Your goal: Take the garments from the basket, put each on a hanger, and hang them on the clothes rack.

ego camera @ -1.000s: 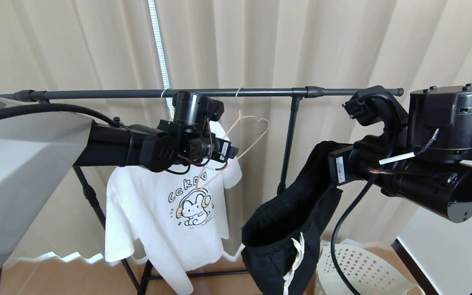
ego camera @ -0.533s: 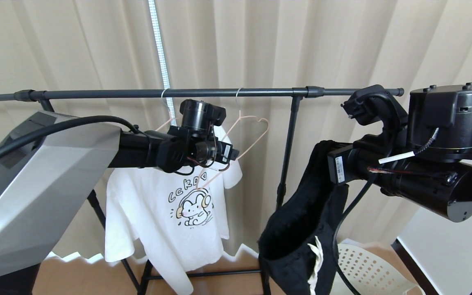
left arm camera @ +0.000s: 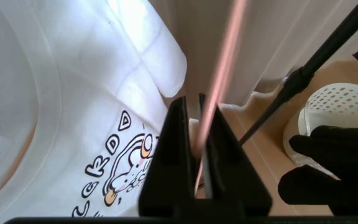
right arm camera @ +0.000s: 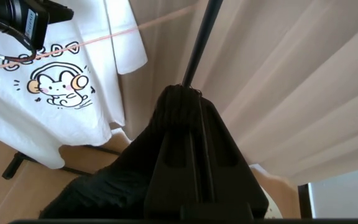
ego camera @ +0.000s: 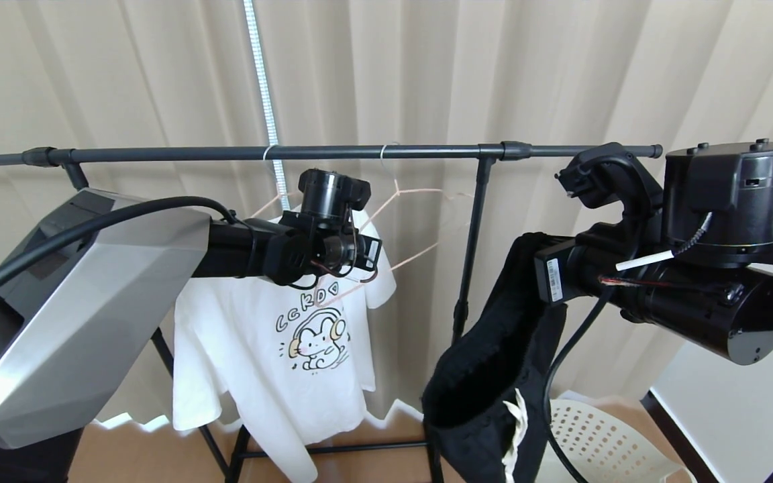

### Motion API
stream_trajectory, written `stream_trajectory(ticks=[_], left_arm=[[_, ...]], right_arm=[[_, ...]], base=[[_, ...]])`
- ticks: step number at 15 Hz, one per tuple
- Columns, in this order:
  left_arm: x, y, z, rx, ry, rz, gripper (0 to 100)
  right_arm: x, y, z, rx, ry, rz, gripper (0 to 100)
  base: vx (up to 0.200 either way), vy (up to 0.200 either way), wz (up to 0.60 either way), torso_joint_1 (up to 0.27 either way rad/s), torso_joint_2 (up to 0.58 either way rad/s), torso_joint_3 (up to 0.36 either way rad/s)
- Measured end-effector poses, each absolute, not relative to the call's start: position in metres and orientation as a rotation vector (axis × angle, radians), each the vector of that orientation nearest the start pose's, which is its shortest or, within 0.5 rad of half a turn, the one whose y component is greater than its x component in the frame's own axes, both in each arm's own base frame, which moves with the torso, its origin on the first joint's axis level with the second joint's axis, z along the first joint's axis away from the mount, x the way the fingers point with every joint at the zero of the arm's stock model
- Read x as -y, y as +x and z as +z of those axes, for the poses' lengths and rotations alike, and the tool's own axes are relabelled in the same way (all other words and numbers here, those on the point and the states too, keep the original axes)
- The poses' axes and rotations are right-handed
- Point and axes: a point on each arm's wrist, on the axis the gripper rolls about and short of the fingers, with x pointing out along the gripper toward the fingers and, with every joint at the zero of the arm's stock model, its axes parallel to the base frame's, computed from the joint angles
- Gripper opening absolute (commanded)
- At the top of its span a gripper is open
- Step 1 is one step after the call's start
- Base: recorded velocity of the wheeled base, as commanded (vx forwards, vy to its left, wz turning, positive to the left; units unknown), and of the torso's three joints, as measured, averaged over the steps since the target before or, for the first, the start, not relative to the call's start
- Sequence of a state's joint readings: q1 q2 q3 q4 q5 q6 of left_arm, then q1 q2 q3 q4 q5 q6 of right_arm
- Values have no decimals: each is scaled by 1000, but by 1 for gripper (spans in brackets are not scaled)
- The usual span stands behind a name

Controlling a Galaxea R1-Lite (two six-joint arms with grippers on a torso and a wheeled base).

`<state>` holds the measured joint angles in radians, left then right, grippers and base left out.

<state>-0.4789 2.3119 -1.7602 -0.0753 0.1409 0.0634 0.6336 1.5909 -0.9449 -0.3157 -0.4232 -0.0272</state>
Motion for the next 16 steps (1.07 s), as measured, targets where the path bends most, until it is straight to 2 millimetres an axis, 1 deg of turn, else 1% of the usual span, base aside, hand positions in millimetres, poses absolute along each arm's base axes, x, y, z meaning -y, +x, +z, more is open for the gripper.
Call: stream_trajectory(ticks=[3,5,9,13,16], left_arm=[[218,427,154,-434,200,-342,0],[216,424,163,-419,183,-335,0],[210,408,176,-420,174,-336,0],[198,384,184,-403,172,-338,0],[185,356,185,-398,176,-341,0]], right_arm=[[-162,236,222,-284,-194,212,0],[-162,236,222,-284,-194,212,0],[-161,235,224,-279,-191,212,0],[-161,235,224,-278,-190,211,0],[-161,235,225,-275,-189,212,0]], base=[[0,0,0,0,0,0],[0,0,0,0,0,0],[0,0,0,0,0,0],[0,0,0,0,0,0],[0,0,0,0,0,0]])
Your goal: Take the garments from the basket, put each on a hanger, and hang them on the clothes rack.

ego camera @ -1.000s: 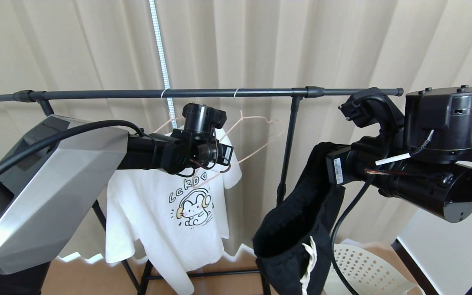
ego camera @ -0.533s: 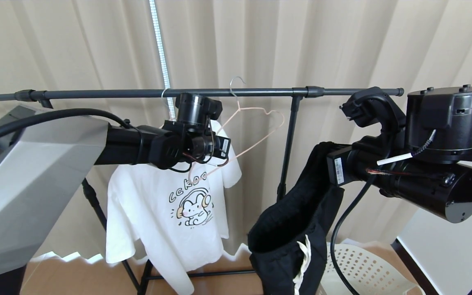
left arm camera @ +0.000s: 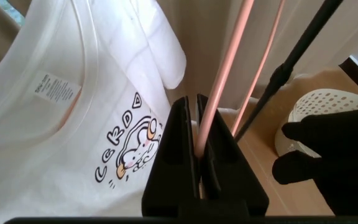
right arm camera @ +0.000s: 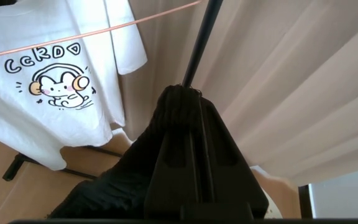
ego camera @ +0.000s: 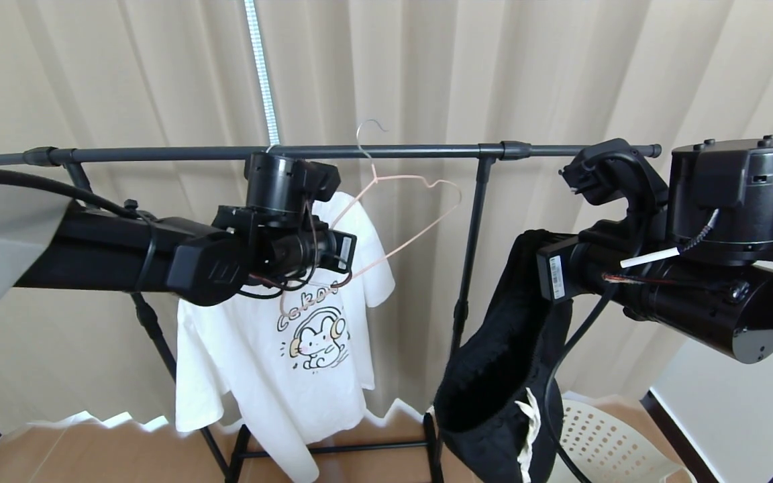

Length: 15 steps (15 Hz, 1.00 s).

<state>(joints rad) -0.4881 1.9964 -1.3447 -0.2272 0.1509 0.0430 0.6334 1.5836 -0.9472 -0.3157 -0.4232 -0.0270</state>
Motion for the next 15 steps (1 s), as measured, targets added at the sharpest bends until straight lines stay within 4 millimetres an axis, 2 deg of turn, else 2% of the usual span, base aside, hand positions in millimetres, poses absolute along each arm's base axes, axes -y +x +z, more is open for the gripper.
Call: stream_trajectory(ticks=[7,15], left_arm=[[144,279,183,-376,174,-339,0],[111,199,162,-374,185,-378,0]], right_arm=[[-160,234,228,-267,-184,210,0],[-155,231,227,-268,-187,190,0]], base=[[0,0,0,0,0,0],[0,0,0,0,0,0]])
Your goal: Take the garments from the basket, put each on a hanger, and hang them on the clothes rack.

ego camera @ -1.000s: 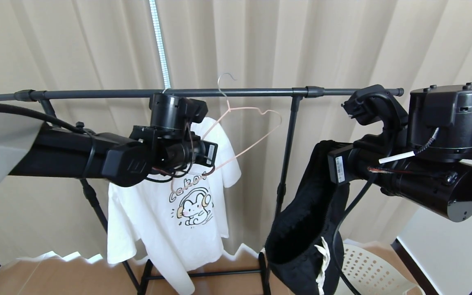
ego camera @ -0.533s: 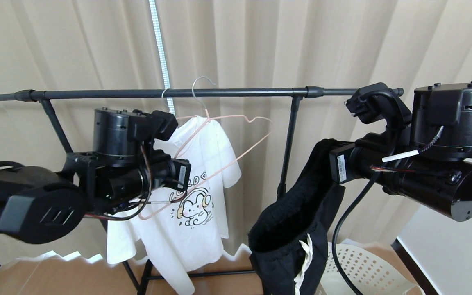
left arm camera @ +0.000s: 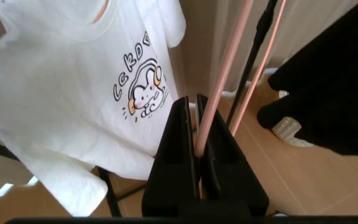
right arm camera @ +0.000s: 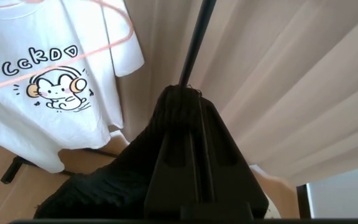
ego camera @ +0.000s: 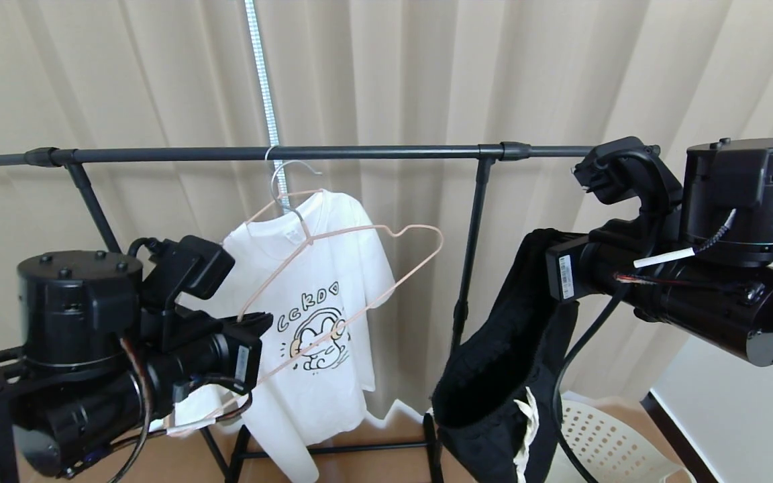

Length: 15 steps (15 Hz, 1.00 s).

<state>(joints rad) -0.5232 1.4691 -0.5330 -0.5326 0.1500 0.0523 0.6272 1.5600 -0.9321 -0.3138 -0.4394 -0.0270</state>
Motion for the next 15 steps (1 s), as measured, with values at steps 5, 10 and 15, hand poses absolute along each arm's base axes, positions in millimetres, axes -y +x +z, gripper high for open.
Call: stream_trajectory(ticks=[5,10,15], left_arm=[[92,163,146,-390,221,-400,0],[83,142,129,-399,210,-493,0],[86,137,125,-411,204,-567,0]], right_arm=[[-153,232,224,-279,-194,177,0],[-147,247,214,-311,-226,121,0],[-150,259,205,-308,-253,31,0]], base=[[0,0,0,0,0,0],[0,0,0,0,0,0],[0,0,0,0,0,0]])
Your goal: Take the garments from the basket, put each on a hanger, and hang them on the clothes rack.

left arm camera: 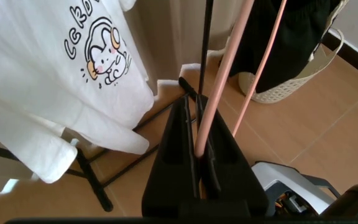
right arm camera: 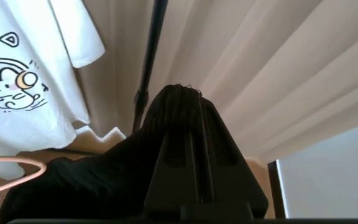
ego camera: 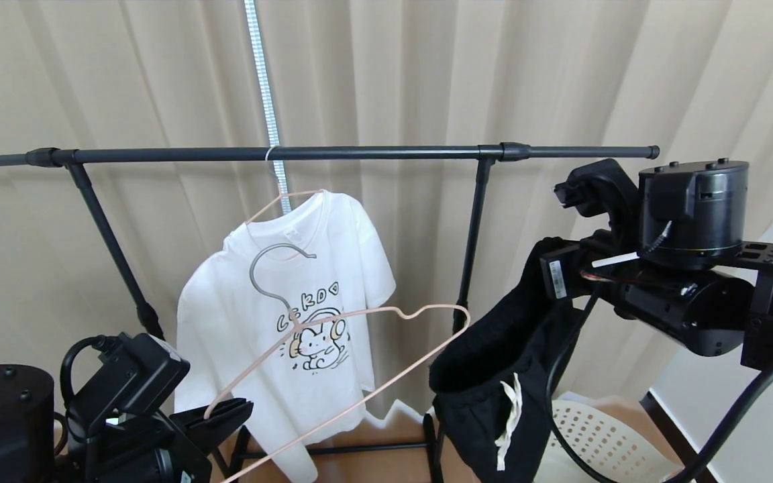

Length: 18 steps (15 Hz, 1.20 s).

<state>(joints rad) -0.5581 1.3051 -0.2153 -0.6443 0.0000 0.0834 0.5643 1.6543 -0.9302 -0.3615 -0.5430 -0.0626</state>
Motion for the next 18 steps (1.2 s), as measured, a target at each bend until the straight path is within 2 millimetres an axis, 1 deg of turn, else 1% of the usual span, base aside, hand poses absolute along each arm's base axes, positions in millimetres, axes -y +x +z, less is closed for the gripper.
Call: stream_trajectory(ticks=[5,8,12,15,18], left_arm=[[92,134,127,-404,205,-609,0],[99,136,126,-404,209,-636,0],[110,148,126,-351,169,-636,0],[113,152,119,-384,167,-631,0],[114,155,116,-398,171,-626,0]], right_arm=[[-158,273,189,-301,-275,-52,0],[-167,277,179,-304,-285,-54,0],[-179,271,173,-313,-302,-16,0],[-188,264,172,-307,-313,-7,0],[-193,256,172,-304,-321,12,0]], base=[[0,0,0,0,0,0],[0,0,0,0,0,0],[0,0,0,0,0,0],[0,0,0,0,0,0],[0,0,0,0,0,0]])
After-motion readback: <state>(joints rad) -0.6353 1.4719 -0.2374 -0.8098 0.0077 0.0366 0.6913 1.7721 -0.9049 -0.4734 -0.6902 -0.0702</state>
